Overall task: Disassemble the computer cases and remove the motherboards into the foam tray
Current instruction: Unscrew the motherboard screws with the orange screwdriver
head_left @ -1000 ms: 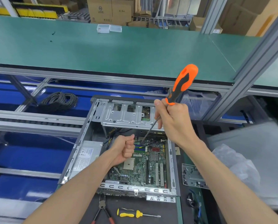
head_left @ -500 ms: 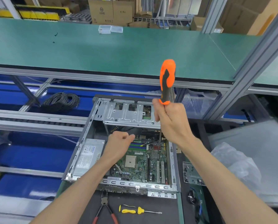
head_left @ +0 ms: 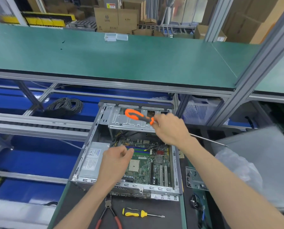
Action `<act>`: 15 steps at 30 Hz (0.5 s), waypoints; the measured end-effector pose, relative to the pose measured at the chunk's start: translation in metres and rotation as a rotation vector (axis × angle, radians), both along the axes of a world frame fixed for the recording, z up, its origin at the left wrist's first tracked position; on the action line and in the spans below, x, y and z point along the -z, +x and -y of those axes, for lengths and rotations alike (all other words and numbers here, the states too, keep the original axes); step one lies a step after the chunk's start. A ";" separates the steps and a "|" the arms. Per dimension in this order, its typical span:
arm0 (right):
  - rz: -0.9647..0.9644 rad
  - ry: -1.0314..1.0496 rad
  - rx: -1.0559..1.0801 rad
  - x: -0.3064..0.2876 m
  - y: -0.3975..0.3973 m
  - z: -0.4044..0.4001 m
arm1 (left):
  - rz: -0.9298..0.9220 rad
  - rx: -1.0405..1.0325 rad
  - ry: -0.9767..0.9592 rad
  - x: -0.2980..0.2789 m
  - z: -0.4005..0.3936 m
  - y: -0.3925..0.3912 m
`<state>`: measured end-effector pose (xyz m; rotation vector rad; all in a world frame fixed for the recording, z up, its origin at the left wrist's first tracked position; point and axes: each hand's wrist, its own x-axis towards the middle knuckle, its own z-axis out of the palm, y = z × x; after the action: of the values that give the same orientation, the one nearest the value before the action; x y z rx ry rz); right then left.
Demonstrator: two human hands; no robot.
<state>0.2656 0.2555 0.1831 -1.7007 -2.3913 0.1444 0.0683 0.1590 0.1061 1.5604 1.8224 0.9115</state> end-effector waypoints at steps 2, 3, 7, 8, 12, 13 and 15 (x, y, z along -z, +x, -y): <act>0.054 -0.056 0.021 0.024 0.005 -0.001 | -0.107 0.002 -0.006 0.002 0.003 0.003; 0.071 -0.071 0.036 0.033 0.008 -0.001 | -0.179 0.010 -0.004 0.003 0.004 0.004; 0.073 -0.045 0.109 0.058 0.016 -0.006 | -0.354 0.002 0.052 0.005 0.016 0.005; 0.070 -0.024 0.129 0.060 0.018 -0.010 | -0.390 -0.022 0.066 0.005 0.021 0.004; 0.156 0.033 0.108 0.064 0.021 -0.035 | -0.487 -0.296 -0.088 0.004 0.043 -0.014; 0.176 0.043 0.082 0.065 0.020 -0.040 | -0.477 -0.371 -0.147 0.005 0.050 -0.020; 0.205 0.070 0.044 0.066 0.014 -0.049 | -0.407 -0.482 -0.244 0.010 0.062 -0.030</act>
<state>0.2799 0.3048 0.1166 -1.8130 -2.4654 -0.1254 0.0385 0.0968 0.0965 1.2359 2.5631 0.5561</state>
